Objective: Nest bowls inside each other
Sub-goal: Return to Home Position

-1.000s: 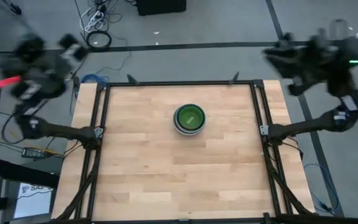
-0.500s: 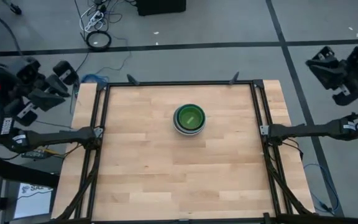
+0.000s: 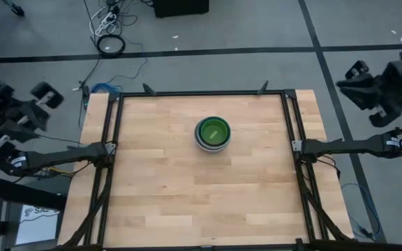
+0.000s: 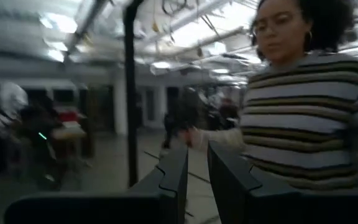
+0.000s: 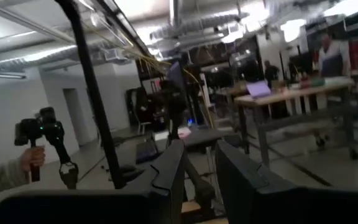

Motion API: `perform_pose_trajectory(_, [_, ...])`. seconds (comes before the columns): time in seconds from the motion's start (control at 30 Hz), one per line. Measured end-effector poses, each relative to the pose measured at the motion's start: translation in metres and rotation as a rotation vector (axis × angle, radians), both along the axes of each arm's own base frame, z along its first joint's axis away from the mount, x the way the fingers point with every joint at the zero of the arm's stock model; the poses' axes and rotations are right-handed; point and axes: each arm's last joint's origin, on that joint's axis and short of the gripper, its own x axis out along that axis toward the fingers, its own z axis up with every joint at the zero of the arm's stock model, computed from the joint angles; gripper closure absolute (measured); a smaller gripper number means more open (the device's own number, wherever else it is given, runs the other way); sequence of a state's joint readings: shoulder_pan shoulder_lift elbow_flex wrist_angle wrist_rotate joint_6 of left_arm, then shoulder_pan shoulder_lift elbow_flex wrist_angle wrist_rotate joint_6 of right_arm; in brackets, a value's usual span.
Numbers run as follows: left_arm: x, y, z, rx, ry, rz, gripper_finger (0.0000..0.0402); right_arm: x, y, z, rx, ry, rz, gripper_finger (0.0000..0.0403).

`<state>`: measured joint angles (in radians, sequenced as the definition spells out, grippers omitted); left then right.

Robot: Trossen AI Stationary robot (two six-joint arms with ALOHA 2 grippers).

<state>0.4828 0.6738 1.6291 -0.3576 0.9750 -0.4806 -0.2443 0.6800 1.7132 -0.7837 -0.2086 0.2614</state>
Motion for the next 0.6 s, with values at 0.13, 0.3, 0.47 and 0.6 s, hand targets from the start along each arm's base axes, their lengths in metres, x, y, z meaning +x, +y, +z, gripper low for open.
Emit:
perform_pose_trajectory(0.13, [-0.012, -0.004, -0.002, -0.079, -0.057, 0.085, 0.0330, 0.009, -0.002, -0.004, 0.033, 0.009, 0.005, 0.0320])
perform_pose_trajectory(0.3, [-0.008, 0.001, 0.002, -0.146, -0.109, 0.152, 0.0330, 0.014, -0.003, -0.004, 0.020, -0.014, 0.010, 0.0321])
perform_pose_trajectory(0.47, [-0.011, 0.000, 0.005, -0.134, -0.152, 0.162, 0.0330, 0.013, -0.003, -0.003, 0.005, -0.017, 0.006, 0.0321])
perform_pose_trajectory(0.6, [-0.010, 0.000, 0.006, -0.130, -0.157, 0.161, 0.0330, 0.014, -0.003, -0.004, 0.004, -0.010, 0.005, 0.0321])
